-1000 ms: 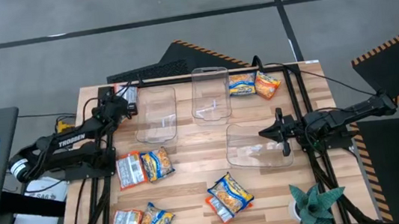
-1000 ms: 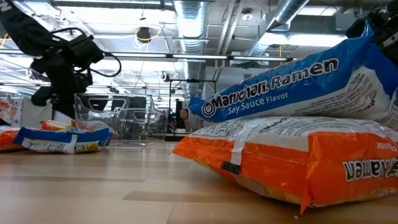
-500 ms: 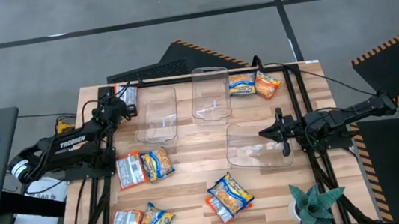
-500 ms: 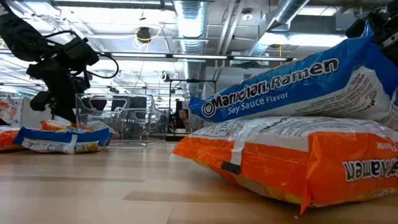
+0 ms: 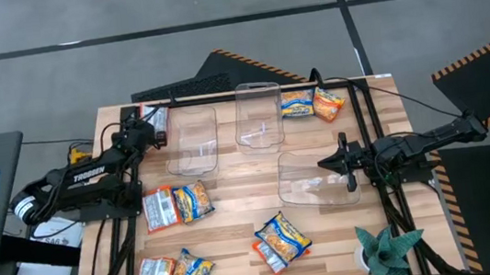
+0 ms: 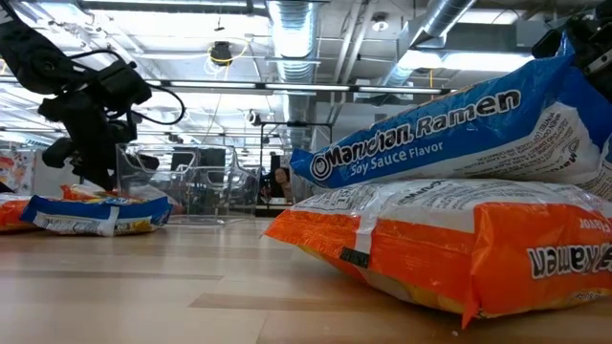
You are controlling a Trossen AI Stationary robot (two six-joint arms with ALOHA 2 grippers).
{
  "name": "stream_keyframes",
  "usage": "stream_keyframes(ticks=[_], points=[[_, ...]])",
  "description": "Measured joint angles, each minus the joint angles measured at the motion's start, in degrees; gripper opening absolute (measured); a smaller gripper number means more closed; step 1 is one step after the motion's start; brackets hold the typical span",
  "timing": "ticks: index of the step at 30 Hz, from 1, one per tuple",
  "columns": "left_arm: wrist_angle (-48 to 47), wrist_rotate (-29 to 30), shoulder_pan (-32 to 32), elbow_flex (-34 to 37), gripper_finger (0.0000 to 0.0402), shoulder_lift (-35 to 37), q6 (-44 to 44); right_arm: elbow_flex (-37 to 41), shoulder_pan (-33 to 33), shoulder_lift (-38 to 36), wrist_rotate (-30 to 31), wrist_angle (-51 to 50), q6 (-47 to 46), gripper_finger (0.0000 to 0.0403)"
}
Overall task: Sort Maruchan noodles
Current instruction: Put the orange bag into the left transparent bin
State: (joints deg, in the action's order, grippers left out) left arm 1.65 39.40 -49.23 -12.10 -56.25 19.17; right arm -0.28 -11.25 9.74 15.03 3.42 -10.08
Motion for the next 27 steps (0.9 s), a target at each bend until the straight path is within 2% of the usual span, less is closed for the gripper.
stream_keyframes(ticks=[3, 7, 16, 22, 27], points=[[-0.8, 0.4, 0.0, 0.0, 0.0088, 0.0, -1.0, 0.0, 0.0, 0.0, 0.0, 0.0, 0.0, 0.0049], [-0.6, -0.4, 0.0, 0.0, 0.0013, 0.0, -2.9, 0.0, 0.0, 0.0, 0.0, 0.0, 0.0, 0.0049], [1.6, -4.0, 0.1, -1.5, 0.0000, 2.6, -6.6, 0.0, 0.0, 0.0, 0.0, 0.0, 0.0, 0.0049], [-3.9, -4.5, 2.3, -5.1, 0.0000, 6.6, -7.5, 0.0, 0.0, 0.0, 0.0, 0.0, 0.0, 0.0049], [-7.5, -2.3, 4.9, -7.8, 0.0000, 9.8, -8.9, 0.0, 0.0, 0.0, 0.0, 0.0, 0.0, 0.0049]])
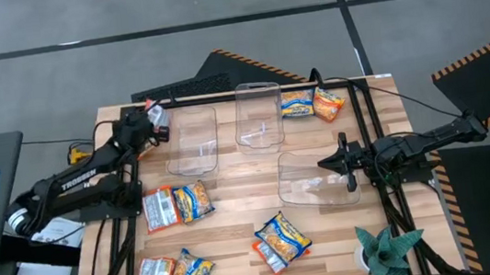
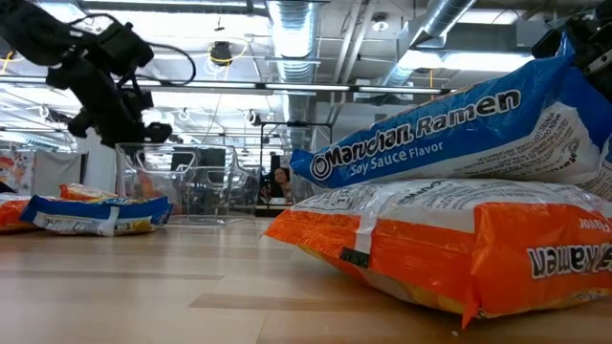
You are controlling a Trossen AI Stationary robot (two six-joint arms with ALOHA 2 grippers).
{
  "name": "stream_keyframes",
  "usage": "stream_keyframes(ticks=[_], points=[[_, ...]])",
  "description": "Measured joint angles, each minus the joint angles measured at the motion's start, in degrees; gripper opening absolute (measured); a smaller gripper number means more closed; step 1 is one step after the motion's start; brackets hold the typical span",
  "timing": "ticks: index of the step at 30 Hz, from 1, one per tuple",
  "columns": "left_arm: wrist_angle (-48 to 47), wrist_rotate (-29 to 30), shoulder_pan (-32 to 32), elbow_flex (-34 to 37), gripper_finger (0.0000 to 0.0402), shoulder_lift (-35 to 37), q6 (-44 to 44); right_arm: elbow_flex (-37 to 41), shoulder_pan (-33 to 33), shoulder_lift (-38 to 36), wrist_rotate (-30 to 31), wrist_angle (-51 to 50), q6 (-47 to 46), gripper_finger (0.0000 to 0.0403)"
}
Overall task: Sort Maruchan noodles
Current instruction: Put the orange bag into the left transparent bin
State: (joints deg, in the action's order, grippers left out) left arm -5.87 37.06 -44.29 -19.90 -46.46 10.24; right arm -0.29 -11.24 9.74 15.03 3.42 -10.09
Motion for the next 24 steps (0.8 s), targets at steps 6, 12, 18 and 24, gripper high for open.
stream_keyframes(ticks=[6, 12, 18, 24], points=[[-1.4, 1.2, 2.4, -3.1, 0.0000, 2.6, -2.0, 0.0, 0.0, 0.0, 0.0, 0.0, 0.0, 0.0049], [-1.3, 1.4, 4.3, -7.4, 0.0000, 2.6, -4.8, 0.0, 0.0, 0.0, 0.0, 0.0, 0.0, 0.0049], [-4.5, -0.2, 7.2, -11.0, 0.0000, 2.6, -6.8, 0.0, 0.0, 0.0, 0.0, 0.0, 0.0, 0.0049], [-13.5, -4.9, 6.9, -11.4, 0.0005, 2.1, -4.5, 0.0, 0.0, 0.0, 0.0, 0.0, 0.0, 0.0049]])
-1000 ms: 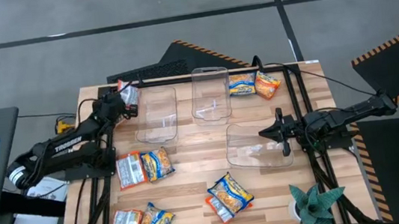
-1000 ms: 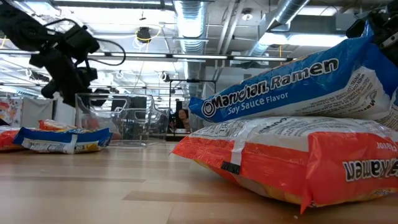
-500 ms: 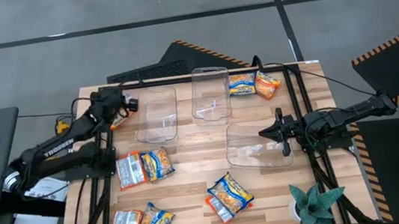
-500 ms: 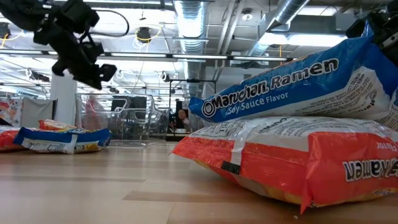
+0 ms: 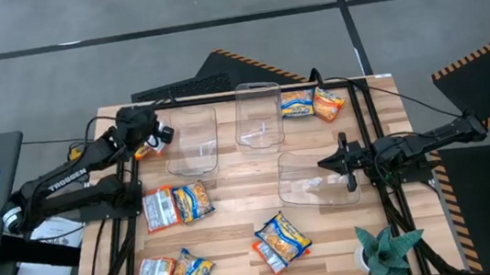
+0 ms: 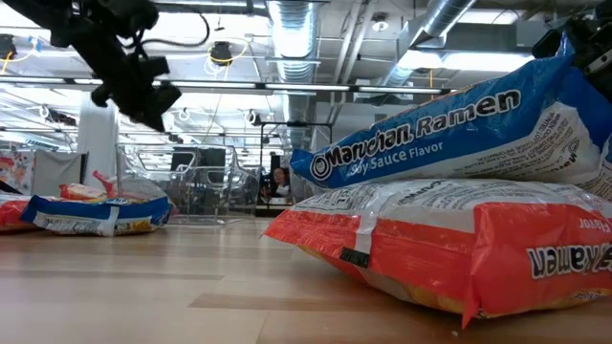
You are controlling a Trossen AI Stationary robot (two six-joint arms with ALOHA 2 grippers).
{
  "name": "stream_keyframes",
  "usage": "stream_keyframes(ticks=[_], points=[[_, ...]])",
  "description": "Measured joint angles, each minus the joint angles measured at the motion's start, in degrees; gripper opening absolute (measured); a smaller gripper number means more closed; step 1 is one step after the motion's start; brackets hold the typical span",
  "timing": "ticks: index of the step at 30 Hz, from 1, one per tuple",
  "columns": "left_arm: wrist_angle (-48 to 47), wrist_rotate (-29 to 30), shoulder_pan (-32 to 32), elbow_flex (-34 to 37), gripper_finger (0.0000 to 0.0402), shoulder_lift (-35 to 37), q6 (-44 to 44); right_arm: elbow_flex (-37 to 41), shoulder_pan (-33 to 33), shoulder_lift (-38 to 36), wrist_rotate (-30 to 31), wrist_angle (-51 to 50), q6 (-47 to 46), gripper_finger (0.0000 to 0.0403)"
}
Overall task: Sort Maruchan noodles
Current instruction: Put the orange bag into the left transparent bin
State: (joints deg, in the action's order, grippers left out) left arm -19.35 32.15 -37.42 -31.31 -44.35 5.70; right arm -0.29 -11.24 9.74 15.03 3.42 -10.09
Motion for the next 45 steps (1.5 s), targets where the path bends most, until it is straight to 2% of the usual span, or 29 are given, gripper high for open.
stream_keyframes(ticks=[6, 15, 21, 27, 33, 36, 39, 42, 43, 45], points=[[-5.0, -4.2, -4.7, 0.0, 0.0066, -4.6, 1.0, 0.0, 0.0, 0.0, 0.0, 0.0, 0.0, 0.0049], [-5.3, -8.9, -11.7, 0.0, 0.0180, -14.2, 3.6, 0.0, 0.0, 0.0, 0.0, 0.0, 0.0, 0.0049], [-5.1, -9.6, -12.0, 0.0, 0.0214, -15.1, 4.1, 0.0, 0.0, 0.0, 0.0, 0.0, 0.0, 0.0049], [-8.9, -11.3, -11.9, 0.8, 0.0220, -16.5, 6.2, 0.0, 0.0, 0.0, 0.0, 0.0, 0.0, 0.0049], [-9.0, -10.8, -11.7, 1.4, 0.0218, -19.0, 6.8, 0.0, 0.0, 0.0, 0.0, 0.0, 0.0, 0.0049], [-9.1, -10.2, -11.4, 1.4, 0.0197, -19.3, 6.8, 0.0, 0.0, 0.0, 0.0, 0.0, 0.0, 0.0049], [-9.1, -8.1, -10.4, 1.4, 0.0135, -19.3, 6.6, 0.0, 0.0, 0.0, 0.0, 0.0, 0.0, 0.0049], [-8.8, -5.6, -9.0, 1.4, 0.0038, -18.2, 4.5, 0.0, 0.0, 0.0, 0.0, 0.0, 0.0, 0.0049], [-8.4, -4.9, -8.5, 1.4, 0.0020, -17.5, 3.9, 0.0, 0.0, 0.0, 0.0, 0.0, 0.0, 0.0049], [-8.7, -3.5, -7.7, 1.5, 0.0010, -16.0, 2.9, 0.0, 0.0, 0.0, 0.0, 0.0, 0.0, 0.0049]])
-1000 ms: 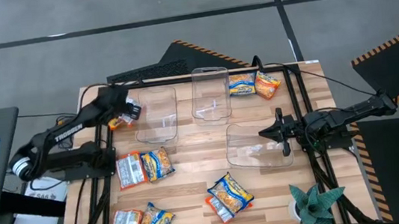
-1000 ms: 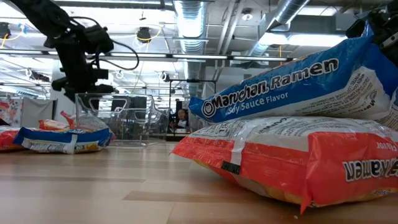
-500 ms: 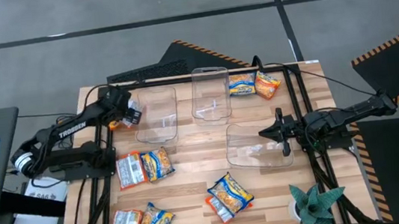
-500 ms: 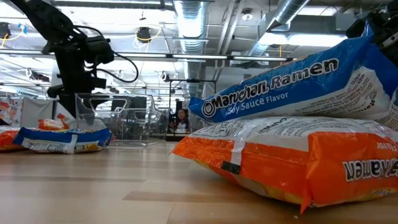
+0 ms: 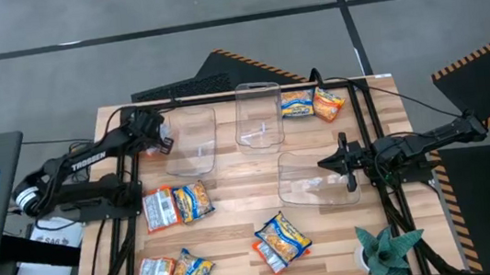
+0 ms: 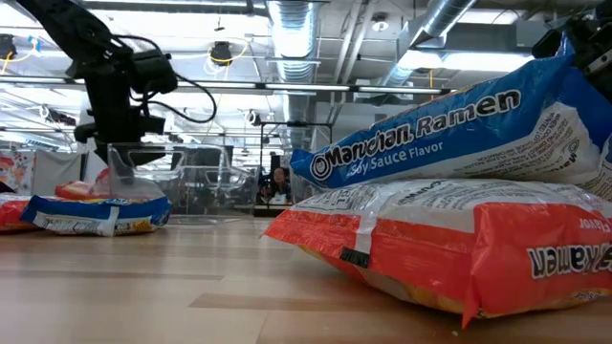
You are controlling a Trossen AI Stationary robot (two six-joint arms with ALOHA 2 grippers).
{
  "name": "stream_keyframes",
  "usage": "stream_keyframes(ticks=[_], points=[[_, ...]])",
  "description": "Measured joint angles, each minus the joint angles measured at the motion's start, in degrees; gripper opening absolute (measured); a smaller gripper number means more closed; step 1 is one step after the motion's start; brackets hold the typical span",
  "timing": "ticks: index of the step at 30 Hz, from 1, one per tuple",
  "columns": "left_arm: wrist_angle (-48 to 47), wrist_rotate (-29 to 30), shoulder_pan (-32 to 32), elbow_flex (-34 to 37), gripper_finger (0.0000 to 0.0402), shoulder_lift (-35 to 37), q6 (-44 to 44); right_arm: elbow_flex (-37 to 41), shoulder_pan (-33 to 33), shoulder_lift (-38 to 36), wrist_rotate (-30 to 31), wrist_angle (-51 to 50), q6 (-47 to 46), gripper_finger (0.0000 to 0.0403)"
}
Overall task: Sort Maruchan noodles
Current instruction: Put the orange bag into the left transparent bin
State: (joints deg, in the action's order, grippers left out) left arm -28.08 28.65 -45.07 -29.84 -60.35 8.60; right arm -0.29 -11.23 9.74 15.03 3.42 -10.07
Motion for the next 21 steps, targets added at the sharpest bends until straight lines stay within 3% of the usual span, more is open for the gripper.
stream_keyframes(ticks=[15, 21], points=[[-4.3, 6.0, 0.7, -6.1, 0.0000, 12.5, -3.0, 0.0, 0.0, 0.0, 0.0, 0.0, 0.0, 0.0049], [0.5, 0.9, 4.5, -8.7, 0.0000, 14.3, -3.4, 0.0, 0.0, 0.0, 0.0, 0.0, 0.0, 0.0049]])
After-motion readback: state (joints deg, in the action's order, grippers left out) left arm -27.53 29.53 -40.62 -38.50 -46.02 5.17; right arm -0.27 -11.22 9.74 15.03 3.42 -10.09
